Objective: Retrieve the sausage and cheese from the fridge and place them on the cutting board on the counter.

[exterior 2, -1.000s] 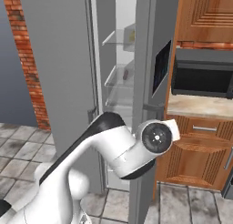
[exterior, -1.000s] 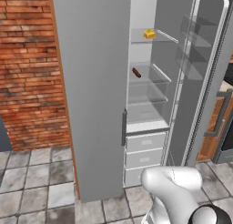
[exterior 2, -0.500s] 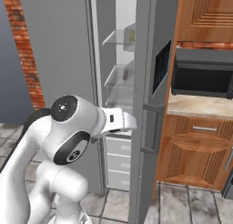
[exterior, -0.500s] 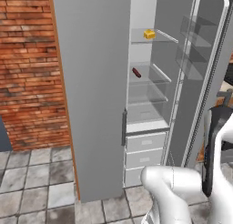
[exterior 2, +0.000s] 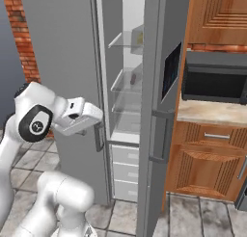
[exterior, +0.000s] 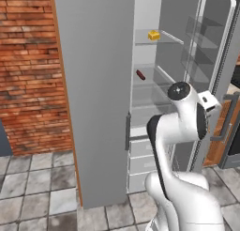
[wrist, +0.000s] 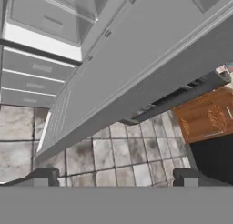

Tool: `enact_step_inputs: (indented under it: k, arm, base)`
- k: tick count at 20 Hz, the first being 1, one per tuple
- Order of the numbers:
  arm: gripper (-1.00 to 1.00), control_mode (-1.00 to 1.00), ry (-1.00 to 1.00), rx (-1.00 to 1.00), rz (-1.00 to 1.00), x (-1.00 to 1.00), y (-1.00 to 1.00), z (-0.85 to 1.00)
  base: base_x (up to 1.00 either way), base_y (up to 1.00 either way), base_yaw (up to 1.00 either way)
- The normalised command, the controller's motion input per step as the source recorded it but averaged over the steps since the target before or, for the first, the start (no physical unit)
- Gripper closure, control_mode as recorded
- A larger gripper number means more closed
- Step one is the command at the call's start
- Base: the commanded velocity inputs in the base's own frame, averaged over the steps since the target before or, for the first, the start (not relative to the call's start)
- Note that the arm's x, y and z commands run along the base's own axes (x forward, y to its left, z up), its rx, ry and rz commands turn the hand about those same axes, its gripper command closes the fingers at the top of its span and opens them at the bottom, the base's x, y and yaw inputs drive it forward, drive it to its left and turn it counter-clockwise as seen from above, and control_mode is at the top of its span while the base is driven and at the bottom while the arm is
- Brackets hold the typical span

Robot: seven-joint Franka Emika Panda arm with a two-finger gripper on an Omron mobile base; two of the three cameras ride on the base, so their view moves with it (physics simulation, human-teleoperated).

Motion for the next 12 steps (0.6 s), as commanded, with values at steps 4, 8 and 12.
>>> enact_step_inputs:
  k: [4, 8, 12]
  arm:
    - [-1.0, -1.0, 0.22, -0.07, -0.25, 0.65, 0.57, 0.59]
    - [-1.0, -1.0, 0.21, -0.19, -0.27, 0.66, 0.09, 0.59]
    - [-1.0, -1.0, 0.17, -0.15, -0.22, 0.64, -0.12, 0.47]
  base:
    - [0.0, 0.0, 0.0]
    - [0.0, 0.0, 0.0]
    - [0.0, 0.0, 0.0]
